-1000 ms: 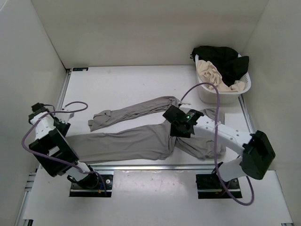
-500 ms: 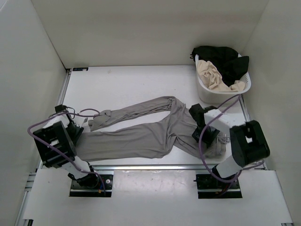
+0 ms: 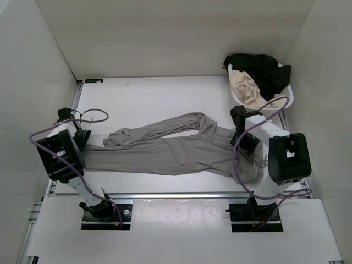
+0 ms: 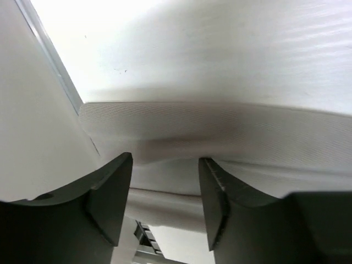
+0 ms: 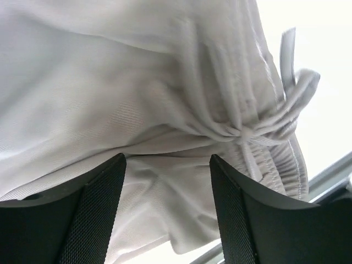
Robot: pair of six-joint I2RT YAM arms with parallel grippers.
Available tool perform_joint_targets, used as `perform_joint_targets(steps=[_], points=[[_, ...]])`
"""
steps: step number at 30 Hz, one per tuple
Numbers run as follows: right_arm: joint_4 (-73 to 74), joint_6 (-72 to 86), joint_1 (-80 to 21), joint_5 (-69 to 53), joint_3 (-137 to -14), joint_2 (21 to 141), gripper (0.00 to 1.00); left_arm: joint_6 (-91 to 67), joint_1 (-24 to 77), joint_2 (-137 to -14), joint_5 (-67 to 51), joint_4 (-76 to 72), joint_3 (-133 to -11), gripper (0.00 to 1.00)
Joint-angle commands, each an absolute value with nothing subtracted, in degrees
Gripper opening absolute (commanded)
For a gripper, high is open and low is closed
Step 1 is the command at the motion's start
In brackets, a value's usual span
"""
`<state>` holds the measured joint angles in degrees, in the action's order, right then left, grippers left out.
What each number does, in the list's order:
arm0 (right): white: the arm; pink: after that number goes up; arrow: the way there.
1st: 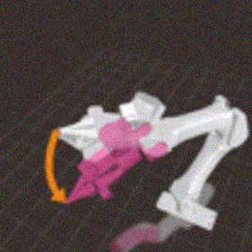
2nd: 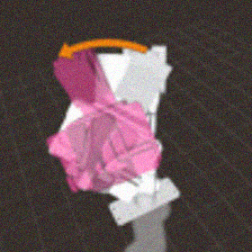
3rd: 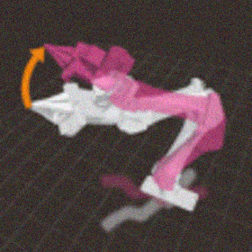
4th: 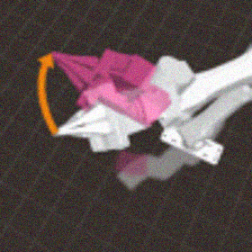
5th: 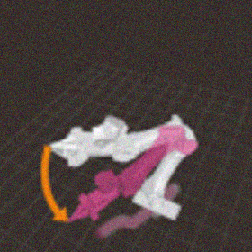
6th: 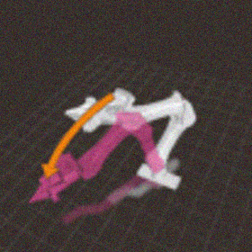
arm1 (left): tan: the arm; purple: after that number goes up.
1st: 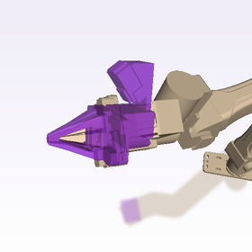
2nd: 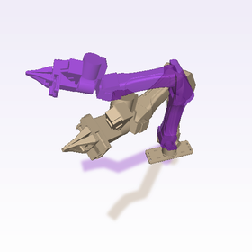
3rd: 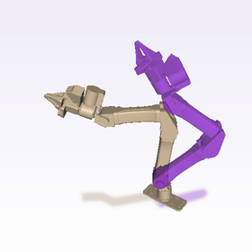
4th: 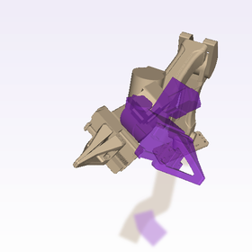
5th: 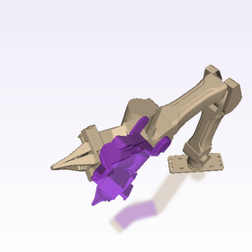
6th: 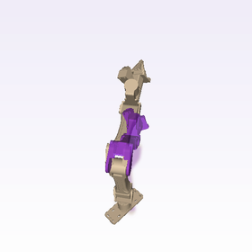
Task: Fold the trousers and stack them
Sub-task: Flatten the trousers out
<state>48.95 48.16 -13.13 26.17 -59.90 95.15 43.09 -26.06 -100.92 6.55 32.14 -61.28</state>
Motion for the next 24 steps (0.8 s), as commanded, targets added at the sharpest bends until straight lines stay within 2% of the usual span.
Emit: perform_joint_targets(steps=[1,4,7,14,19,24], points=[[49.9,43.2,-15.8,29.5,-64.0,89.5,0.70,44.7,-26.1,-93.9,0.7,34.0,-61.9,0.64],[55.1,46.7,-16.3,30.1,-64.0,82.5,0.72,47.7,-26.1,-87.8,1.5,36.0,-60.0,0.67],[60.8,53.3,-16.3,29.0,-58.9,75.6,0.76,48.9,-26.6,-84.0,2.0,38.7,-56.3,0.70],[62.7,65.5,-15.7,24.9,-42.7,62.1,0.80,49.7,-31.0,-86.1,4.2,39.2,-51.5,0.70],[53.1,68.6,-15.2,17.5,-36.8,63.2,0.81,50.3,-35.8,-89.4,4.2,39.2,-49.7,0.69],[49.6,69.8,-14.3,20.6,-36.3,65.8,0.80,50.8,-36.9,-89.9,3.7,35.9,-48.5,0.69]])
